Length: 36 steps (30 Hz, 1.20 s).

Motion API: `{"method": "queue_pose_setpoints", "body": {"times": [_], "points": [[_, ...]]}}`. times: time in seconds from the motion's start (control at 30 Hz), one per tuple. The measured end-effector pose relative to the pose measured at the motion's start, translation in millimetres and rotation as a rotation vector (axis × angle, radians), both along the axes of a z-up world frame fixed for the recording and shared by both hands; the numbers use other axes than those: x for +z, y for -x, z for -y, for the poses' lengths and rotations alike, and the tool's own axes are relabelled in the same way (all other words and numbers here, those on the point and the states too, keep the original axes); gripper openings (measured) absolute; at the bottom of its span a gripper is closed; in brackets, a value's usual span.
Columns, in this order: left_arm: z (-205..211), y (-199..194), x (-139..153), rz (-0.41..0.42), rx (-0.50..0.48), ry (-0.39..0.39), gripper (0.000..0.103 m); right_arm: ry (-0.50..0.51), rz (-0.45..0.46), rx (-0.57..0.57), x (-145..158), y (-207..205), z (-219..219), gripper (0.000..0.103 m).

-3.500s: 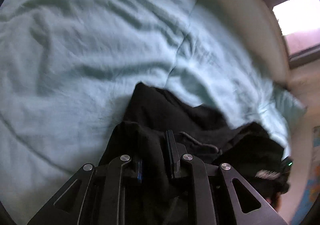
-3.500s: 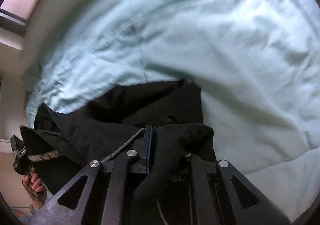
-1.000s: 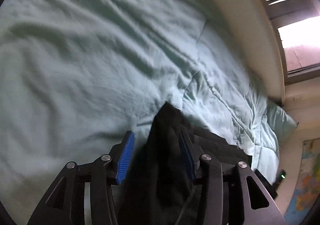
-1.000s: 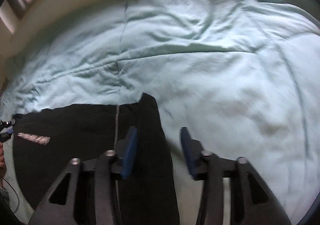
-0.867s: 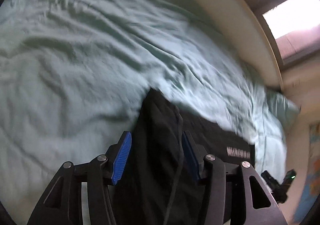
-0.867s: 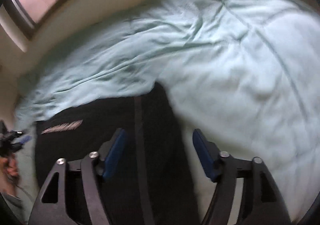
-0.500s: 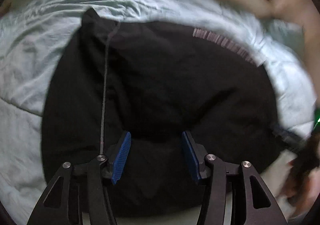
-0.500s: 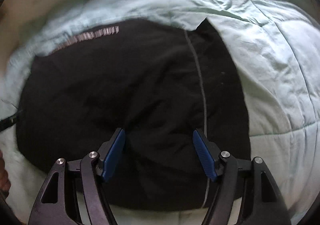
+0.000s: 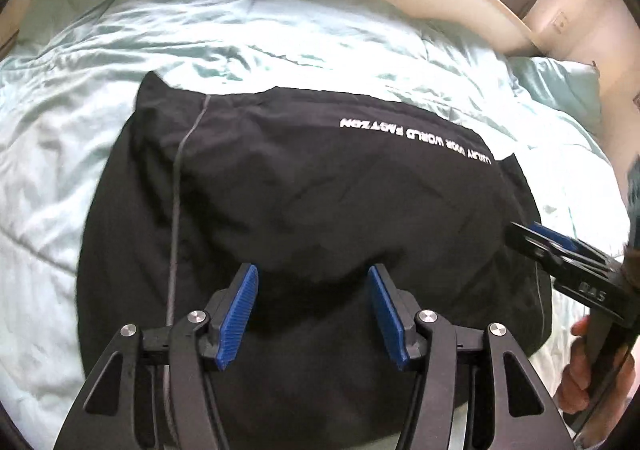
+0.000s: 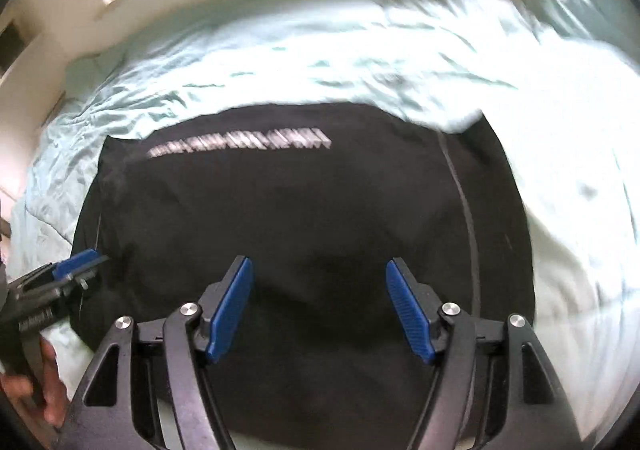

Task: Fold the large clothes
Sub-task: 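Smooth the folded jacket flat with both grippers open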

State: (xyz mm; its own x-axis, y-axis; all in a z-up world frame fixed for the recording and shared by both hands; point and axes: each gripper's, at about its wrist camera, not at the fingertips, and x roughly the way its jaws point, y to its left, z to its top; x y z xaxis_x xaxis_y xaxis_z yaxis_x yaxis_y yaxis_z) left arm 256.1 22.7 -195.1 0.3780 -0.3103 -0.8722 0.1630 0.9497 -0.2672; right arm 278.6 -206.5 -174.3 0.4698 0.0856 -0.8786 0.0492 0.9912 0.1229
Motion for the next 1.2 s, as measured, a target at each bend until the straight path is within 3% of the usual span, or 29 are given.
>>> {"method": "queue_pose_setpoints", "body": {"times": [0.07,0.17,0.23,0.37,0.5,0.67,0.77,0.9,1.2], "points": [[-2,-11,-14,-0.039,0.009,-0.012,0.06,-0.01,-0.05,-0.015,-23,-18,-1,0.073],[-10,-26,-32,-0.085,0.044,-0.002,0.072,-0.059,-0.122,-0.041,-51,-36,9,0.074],[-15,-31,-39,-0.102,0.061,0.028,0.074,-0.078,-0.131,-0.052,-57,-37,11,0.074],[-11,-31,-38,-0.09,0.047,0.005,0.074,-0.034,-0.13,-0.017,-59,-35,4,0.074],[-17,-19,-32,-0.097,0.046,0.037,0.074,-0.104,-0.128,0.004,-58,-35,12,0.074],[-30,-8,-33,-0.145,0.068,0.086,0.074,-0.109,-0.13,0.049,-55,-16,14,0.074],[-31,7,-31,-0.151,0.05,0.025,0.074,-0.121,-0.16,0.042,-55,1,17,0.079],[-34,36,-23,-0.142,0.042,0.001,0.074,-0.127,-0.177,0.029,-55,36,24,0.086],[-57,79,-14,-0.139,0.036,-0.006,0.074,-0.116,-0.215,0.025,-53,116,44,0.086]]}}
